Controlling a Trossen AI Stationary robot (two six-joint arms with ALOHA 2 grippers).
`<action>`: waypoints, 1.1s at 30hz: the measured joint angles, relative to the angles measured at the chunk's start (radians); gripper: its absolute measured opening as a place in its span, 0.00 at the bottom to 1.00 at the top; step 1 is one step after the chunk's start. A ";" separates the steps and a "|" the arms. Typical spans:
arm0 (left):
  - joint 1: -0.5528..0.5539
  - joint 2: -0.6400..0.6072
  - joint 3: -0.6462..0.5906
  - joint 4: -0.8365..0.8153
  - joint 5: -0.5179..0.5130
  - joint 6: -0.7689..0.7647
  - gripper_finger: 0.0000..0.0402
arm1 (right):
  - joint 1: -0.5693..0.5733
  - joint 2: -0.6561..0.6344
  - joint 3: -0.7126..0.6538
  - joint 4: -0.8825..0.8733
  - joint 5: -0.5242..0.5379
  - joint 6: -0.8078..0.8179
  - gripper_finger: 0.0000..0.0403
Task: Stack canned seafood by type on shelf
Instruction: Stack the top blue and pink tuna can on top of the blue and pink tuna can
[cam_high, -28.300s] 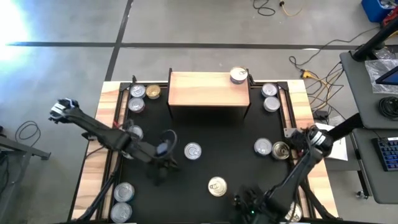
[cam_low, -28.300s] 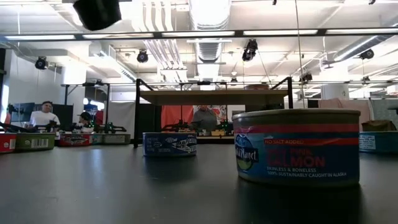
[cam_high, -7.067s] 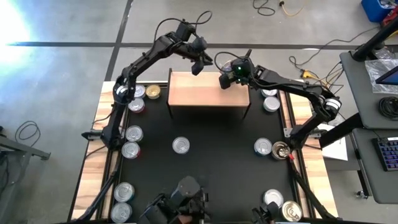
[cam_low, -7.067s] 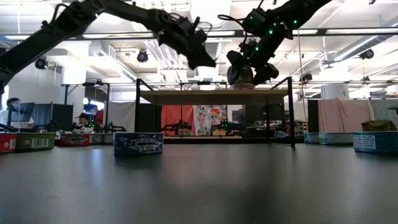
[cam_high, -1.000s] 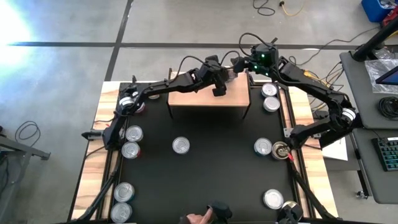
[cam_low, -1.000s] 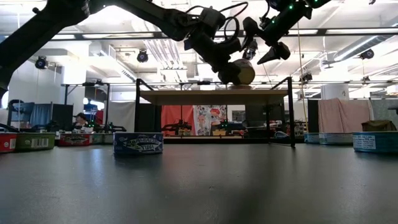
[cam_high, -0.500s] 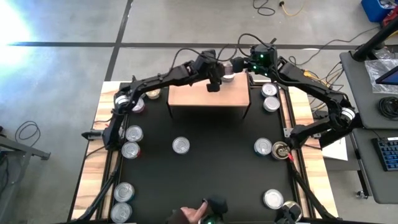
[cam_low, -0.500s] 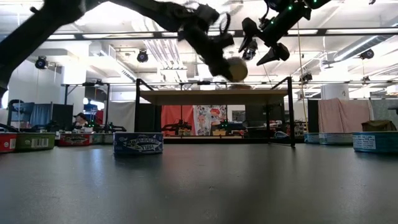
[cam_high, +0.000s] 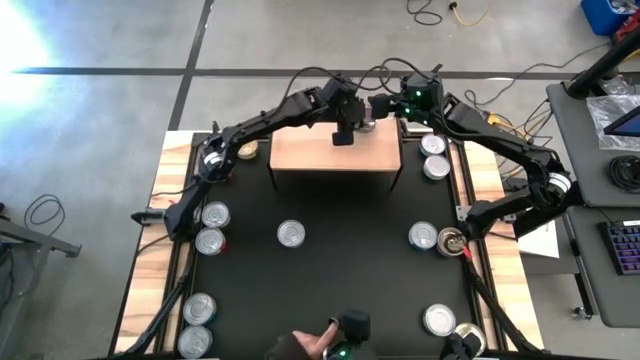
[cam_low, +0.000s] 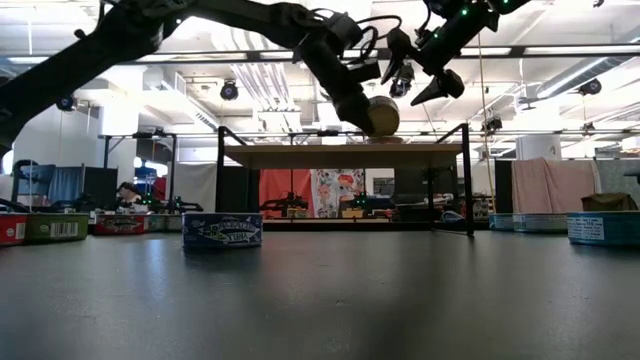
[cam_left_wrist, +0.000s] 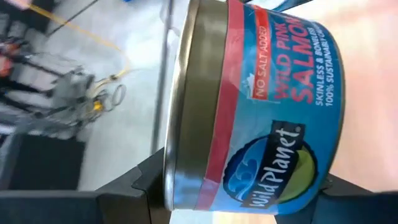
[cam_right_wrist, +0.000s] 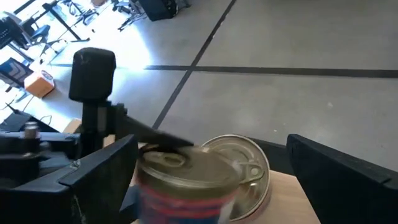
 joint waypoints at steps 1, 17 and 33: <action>0.000 -0.003 0.000 -0.020 0.019 -0.004 0.47 | 0.000 0.000 -0.001 0.001 0.000 0.000 0.99; -0.021 -0.012 -0.006 -0.069 0.104 -0.123 0.47 | 0.000 0.000 0.005 0.019 0.000 -0.009 0.99; -0.014 -0.026 -0.009 -0.060 -0.009 -0.039 0.47 | -0.008 0.098 0.026 0.095 -0.245 0.021 0.99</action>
